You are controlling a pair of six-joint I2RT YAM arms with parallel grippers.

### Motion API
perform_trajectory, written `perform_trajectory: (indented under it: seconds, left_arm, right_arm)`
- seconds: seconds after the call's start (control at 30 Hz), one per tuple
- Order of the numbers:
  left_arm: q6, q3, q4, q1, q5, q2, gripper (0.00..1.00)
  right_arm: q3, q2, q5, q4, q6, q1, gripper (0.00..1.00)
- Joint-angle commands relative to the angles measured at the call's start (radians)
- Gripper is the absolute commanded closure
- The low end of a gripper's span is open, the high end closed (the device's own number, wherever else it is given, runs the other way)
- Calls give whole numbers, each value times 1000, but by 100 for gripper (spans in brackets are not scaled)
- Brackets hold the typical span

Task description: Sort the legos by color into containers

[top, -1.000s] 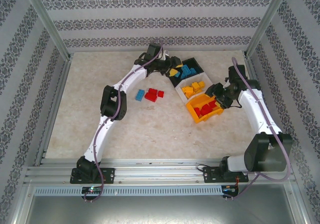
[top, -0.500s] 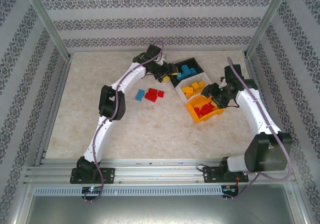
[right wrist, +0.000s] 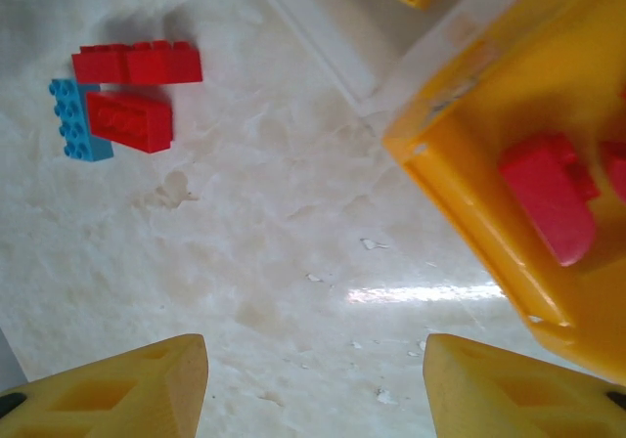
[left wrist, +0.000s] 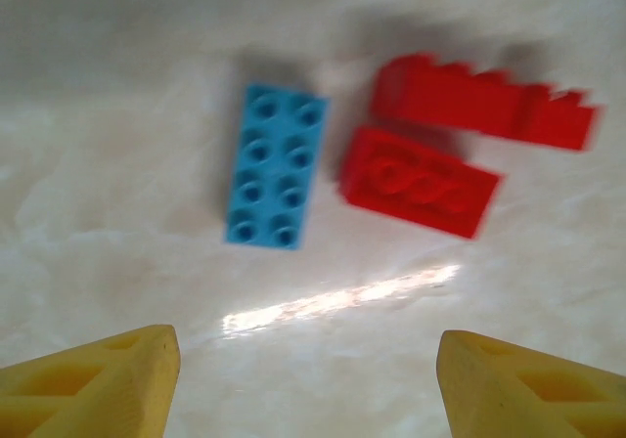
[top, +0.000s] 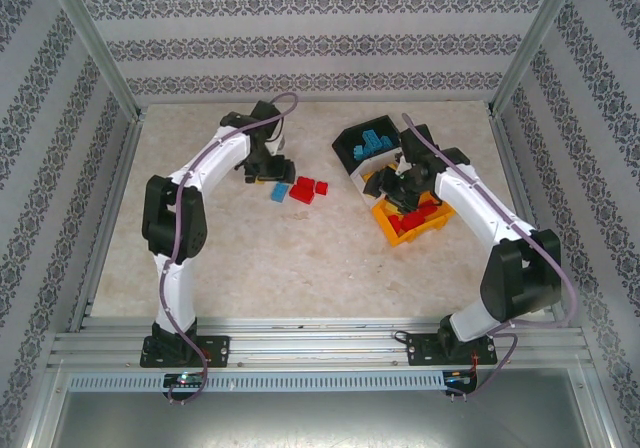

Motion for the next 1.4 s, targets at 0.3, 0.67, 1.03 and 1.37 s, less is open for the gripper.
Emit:
perform_trajectory:
  seconds: [0.3, 0.67, 1.03, 1.37]
  left_arm:
    - [150, -71, 87, 7, -35, 61, 30]
    - [158, 22, 83, 7, -22, 178, 30]
    - [168, 132, 34, 6, -33, 277, 46]
    - [156, 95, 24, 25, -7, 260, 61]
  right_arm:
    - [46, -10, 48, -53, 6, 9, 39]
    - [54, -6, 55, -77, 0, -4, 39]
    - [77, 25, 49, -79, -2, -6, 39]
    - [90, 33, 53, -75, 5, -6, 39]
